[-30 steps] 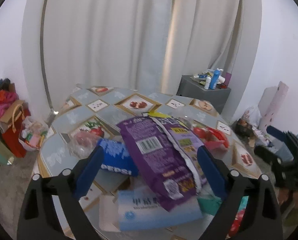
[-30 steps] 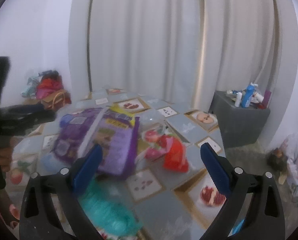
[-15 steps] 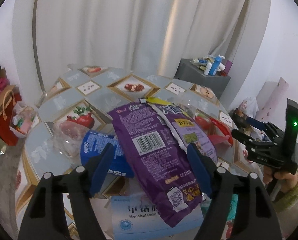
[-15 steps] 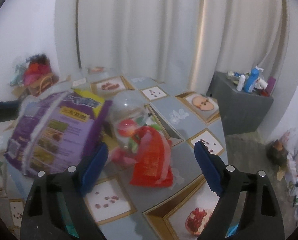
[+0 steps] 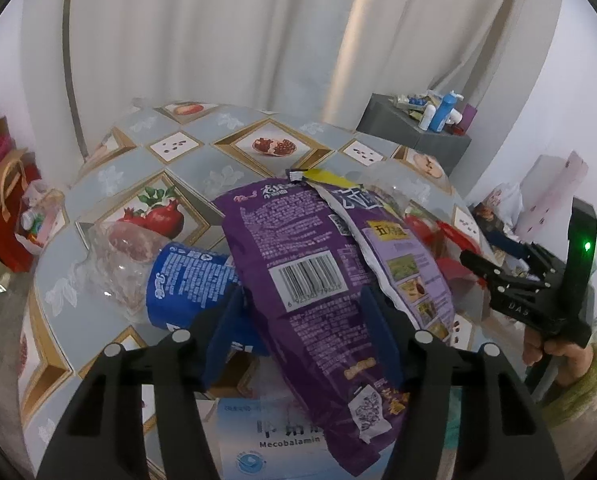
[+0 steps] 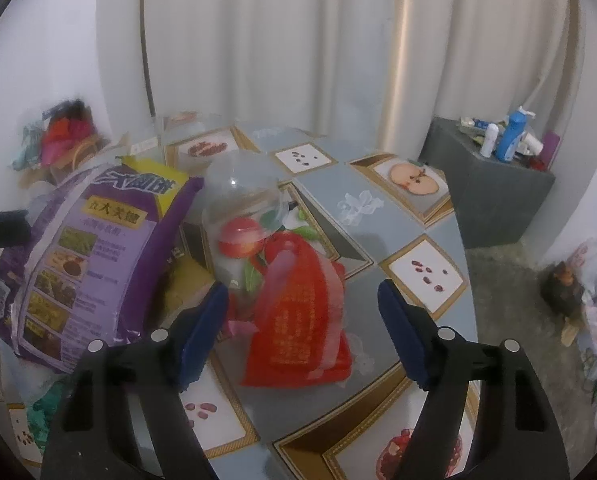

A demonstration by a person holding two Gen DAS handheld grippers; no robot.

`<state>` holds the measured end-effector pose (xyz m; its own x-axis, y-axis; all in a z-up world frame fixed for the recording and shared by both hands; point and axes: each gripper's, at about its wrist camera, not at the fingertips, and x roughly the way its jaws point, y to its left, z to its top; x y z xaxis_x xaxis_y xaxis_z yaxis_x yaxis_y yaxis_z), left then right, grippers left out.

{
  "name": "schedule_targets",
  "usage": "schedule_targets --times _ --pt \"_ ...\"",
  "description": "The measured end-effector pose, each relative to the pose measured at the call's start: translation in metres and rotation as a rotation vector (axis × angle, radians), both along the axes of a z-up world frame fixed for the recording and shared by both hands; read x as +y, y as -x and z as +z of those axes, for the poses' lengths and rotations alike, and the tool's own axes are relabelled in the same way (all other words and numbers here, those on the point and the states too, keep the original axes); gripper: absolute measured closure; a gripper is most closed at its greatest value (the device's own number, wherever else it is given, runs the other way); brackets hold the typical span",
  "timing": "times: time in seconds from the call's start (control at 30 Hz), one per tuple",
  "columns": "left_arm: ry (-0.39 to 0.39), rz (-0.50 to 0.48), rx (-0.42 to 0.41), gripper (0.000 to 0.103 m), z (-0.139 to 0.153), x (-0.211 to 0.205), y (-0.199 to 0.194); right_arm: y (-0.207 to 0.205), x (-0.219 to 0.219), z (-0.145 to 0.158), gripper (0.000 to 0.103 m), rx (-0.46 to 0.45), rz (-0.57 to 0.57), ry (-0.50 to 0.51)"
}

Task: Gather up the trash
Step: 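Grasp the purple snack bag with the left gripper while the right gripper grasps the red bag, then lift the purple snack bag with the left gripper while the right gripper lifts the red bag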

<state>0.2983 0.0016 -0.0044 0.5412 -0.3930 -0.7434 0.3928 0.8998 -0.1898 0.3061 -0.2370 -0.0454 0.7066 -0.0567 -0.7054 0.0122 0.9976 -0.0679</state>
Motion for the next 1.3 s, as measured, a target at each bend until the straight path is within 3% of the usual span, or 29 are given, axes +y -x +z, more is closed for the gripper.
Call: schedule_targets --times 0.1,0.3,0.73,1.3 --pt "-0.027 0.002 -0.013 0.046 0.0 -0.002 0.001 -0.001 -0.001 -0.001 0.033 0.005 -0.001 0.0" --pt "-0.087 0.027 -0.045 0.063 -0.002 -0.004 0.002 -0.002 0.0 -0.003 0.037 0.02 -0.006 0.004" --pt "-0.101 0.045 -0.089 0.087 0.002 -0.001 0.005 -0.004 -0.001 -0.012 0.049 0.057 -0.012 0.0" --pt "-0.022 0.028 -0.126 0.094 0.009 0.008 0.007 -0.007 0.0 -0.021 0.066 0.095 -0.02 0.022"
